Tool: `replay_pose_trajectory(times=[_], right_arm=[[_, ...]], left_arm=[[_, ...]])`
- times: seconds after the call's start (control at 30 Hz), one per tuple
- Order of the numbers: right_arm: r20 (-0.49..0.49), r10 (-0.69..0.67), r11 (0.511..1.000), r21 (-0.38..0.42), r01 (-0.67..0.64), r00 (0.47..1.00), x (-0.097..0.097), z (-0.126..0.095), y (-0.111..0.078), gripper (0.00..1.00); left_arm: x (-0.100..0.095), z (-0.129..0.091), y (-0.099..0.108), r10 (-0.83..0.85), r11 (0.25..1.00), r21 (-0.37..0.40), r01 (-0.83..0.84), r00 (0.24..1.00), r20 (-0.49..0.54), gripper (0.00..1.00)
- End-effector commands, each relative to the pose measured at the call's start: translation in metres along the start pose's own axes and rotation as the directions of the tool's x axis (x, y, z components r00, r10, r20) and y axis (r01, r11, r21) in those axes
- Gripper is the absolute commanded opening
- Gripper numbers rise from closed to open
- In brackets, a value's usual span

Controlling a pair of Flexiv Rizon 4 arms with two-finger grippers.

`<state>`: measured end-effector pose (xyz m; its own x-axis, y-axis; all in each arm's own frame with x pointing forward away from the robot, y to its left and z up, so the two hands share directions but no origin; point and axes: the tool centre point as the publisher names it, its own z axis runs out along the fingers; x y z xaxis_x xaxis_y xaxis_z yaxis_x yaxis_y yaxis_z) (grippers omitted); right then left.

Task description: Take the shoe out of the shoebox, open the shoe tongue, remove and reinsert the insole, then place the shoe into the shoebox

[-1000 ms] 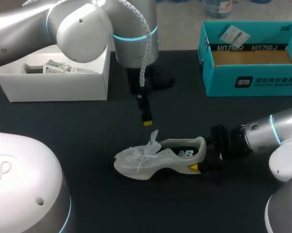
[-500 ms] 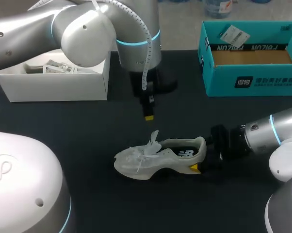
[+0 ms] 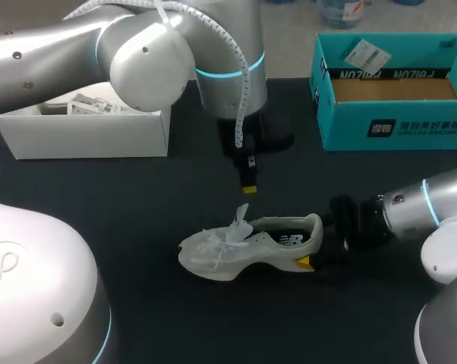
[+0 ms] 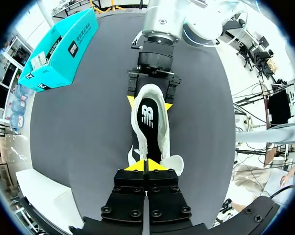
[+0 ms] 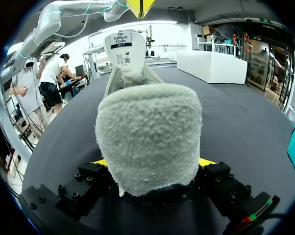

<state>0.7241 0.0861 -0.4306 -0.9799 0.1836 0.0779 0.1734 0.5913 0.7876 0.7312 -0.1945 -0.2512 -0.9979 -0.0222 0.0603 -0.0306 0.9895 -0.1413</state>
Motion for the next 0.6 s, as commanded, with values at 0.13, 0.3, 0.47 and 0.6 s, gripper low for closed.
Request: replay_pose_trajectory(times=[0.13, 0.3, 0.47, 0.6], right_arm=[[0.001, 0.001, 1.0, 0.006, -0.001, 1.0, 0.003, 0.008, -0.005, 0.0], [0.001, 0.001, 1.0, 0.006, -0.001, 1.0, 0.003, 0.008, -0.005, 0.0], [0.001, 0.001, 1.0, 0.006, -0.001, 1.0, 0.003, 0.008, -0.005, 0.0], [0.001, 0.001, 1.0, 0.006, -0.001, 1.0, 0.003, 0.008, -0.005, 0.0]], left_arm=[[0.008, 0.036, -0.029, 0.07, 0.997, -0.01, -0.07, 0.997, -0.019, 0.0], [0.015, 0.058, -0.032, 0.087, 0.996, -0.028, -0.088, 0.995, -0.043, 0.0], [0.02, 0.08, -0.033, 0.105, 0.994, -0.032, -0.107, 0.993, -0.056, 0.0], [0.024, 0.095, -0.037, 0.074, 0.993, -0.084, -0.078, 0.996, -0.052, 0.0]])
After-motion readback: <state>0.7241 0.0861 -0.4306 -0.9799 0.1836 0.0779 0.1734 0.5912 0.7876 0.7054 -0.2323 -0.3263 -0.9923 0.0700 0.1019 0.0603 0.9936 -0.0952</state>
